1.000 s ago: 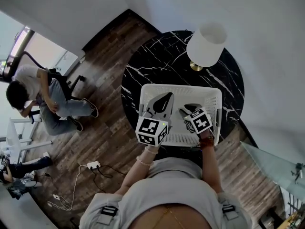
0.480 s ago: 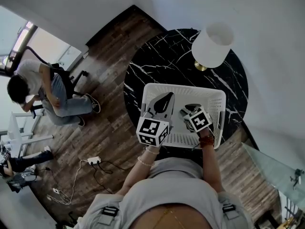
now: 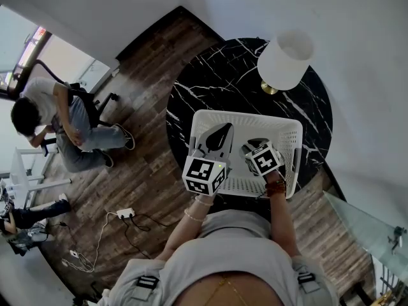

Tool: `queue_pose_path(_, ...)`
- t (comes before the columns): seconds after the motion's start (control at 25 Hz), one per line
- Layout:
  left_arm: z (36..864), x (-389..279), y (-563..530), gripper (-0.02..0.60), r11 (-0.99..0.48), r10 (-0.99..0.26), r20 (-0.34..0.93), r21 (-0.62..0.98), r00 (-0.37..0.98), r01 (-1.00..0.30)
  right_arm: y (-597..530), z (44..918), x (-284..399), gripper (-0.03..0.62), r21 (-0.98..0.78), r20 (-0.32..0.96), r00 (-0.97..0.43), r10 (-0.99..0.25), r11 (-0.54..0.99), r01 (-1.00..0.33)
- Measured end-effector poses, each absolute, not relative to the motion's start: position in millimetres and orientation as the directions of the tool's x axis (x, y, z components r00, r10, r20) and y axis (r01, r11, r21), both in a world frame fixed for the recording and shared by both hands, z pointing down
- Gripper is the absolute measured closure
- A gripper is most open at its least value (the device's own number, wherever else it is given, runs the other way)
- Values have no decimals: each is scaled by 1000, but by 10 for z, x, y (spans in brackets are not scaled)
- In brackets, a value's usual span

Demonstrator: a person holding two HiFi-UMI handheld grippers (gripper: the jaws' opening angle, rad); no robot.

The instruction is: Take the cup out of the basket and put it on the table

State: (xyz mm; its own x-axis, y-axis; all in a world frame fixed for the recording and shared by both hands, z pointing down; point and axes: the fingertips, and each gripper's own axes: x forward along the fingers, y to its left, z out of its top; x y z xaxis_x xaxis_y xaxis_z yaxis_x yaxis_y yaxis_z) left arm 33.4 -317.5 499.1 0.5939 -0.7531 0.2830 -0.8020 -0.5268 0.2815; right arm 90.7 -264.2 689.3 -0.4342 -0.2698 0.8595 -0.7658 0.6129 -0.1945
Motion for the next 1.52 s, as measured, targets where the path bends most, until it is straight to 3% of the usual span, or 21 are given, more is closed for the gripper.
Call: queue_pose_path(1.52,4961,309,-3121,575,-527,-753,279,287,596,-800,-2636,6782,964,537,-296,795,-527,-300,566,-769)
